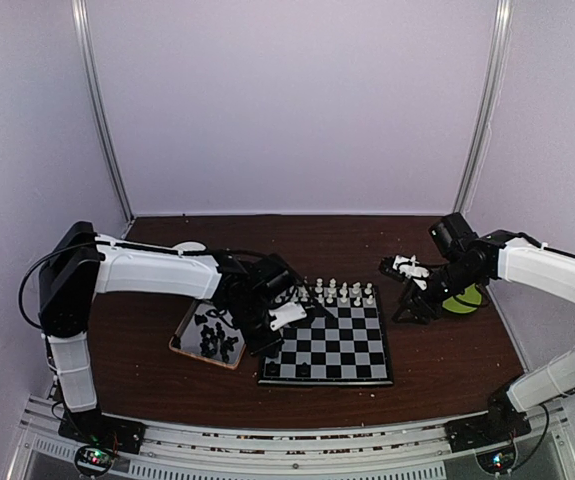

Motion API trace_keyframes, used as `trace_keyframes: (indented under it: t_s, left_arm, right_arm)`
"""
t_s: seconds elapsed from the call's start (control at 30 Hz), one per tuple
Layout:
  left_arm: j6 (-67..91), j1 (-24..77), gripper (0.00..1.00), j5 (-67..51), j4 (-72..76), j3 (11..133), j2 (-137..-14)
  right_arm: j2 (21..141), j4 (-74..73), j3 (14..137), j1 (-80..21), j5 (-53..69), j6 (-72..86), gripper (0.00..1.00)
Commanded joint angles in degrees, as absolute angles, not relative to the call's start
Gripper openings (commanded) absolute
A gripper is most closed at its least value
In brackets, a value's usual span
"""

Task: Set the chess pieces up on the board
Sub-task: Place the pawn at h7.

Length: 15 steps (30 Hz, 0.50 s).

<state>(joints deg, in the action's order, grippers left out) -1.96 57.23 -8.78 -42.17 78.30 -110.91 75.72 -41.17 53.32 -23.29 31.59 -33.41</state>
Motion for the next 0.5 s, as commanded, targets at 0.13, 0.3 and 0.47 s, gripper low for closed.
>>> trace_keyframes:
  t_s: [0.13, 0.3, 0.47]
  left_arm:
    - [-2.9, 57.7, 0.10, -7.8, -42.9, 79.5, -112.5]
    - [-2.9, 57.8, 0.15, -7.5, -42.9, 79.4, -112.8]
    - [-2.9, 57.8, 0.22, -6.8, -42.9, 79.4, -112.6]
  right_arm:
    - [76.3, -42.1, 54.9, -23.7, 30.9, -34.5, 0.53]
    - [76.5, -42.2, 54.9, -23.8, 30.8, -34.6, 0.53]
    - [76.7, -42.3, 54.9, -23.8, 30.7, -34.6, 0.53]
